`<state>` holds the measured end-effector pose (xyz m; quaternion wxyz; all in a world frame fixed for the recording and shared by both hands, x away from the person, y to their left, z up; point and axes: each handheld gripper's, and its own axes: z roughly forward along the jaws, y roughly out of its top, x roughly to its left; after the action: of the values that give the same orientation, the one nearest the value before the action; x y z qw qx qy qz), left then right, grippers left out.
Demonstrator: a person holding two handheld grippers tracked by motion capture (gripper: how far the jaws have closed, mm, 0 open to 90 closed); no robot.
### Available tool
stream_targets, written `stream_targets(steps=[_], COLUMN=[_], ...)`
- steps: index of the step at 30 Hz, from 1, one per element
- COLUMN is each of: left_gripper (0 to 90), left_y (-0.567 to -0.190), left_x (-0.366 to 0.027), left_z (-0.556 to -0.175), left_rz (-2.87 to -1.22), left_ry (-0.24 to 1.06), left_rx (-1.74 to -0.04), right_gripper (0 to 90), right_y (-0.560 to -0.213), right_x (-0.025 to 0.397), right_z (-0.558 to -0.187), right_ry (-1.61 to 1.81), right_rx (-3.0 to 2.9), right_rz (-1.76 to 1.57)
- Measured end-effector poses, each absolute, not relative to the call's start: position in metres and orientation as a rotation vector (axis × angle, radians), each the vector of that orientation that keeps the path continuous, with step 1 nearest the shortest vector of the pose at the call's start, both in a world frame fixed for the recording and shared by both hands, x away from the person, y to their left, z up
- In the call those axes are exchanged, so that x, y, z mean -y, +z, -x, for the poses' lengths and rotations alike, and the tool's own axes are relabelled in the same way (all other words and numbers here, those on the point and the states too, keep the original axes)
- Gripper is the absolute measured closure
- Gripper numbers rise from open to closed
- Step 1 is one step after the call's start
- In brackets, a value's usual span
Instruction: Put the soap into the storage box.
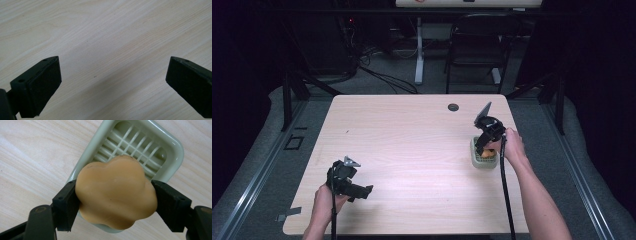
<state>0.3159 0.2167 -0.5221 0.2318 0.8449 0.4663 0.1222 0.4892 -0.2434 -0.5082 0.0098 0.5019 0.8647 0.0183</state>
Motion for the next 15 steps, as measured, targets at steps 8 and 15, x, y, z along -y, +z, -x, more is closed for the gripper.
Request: stream_targets(steps=[8,15], left_gripper=[0.0,0.0], left_y=[-0.5221,-0.5218], left_x=[-0.2165,-0.2162], left_z=[-0.3158,-0.3157], left_rz=[-2.323,-2.326], left_ry=[0.337,0.339], left_rx=[-1.280,-1.278], right_gripper=[26.5,26.4], right_y=[-0.5141,-0.5163], right_x=[0.2418,0.2390], right_z=[-0.4909,-0.4919], right_ry=[0.081,0.051], right_rx=[-2.675,-2.683], right_rz=[-1.579,-1.563])
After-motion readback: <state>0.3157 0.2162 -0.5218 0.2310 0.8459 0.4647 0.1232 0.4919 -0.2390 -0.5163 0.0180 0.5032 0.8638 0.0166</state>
